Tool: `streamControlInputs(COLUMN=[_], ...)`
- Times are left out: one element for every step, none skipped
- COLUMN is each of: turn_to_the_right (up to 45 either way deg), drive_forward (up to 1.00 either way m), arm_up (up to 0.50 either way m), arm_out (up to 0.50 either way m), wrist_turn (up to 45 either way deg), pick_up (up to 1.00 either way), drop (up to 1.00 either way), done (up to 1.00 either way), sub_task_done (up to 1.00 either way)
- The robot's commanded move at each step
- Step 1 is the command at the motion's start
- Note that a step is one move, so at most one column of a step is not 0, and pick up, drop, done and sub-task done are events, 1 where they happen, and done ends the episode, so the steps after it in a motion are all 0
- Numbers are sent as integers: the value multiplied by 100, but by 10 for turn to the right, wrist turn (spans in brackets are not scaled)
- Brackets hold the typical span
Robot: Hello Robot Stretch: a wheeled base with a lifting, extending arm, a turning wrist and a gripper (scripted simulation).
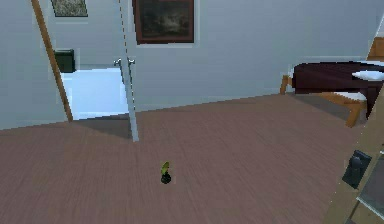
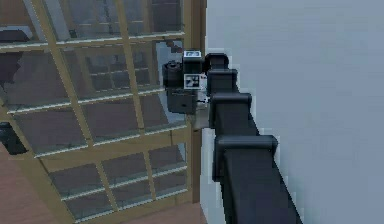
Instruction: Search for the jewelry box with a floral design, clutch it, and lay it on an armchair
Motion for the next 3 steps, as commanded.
streamControlInputs(turn_to_the_right=[0,0,0], drive_forward=[0,0,0], arm_up=[0,0,0], arm_out=[0,0,0], wrist_turn=[-450,-450,-450], pick_up=[0,0,0], drop=[0,0,0], done=[0,0,0], sub_task_done=[0,0,0])
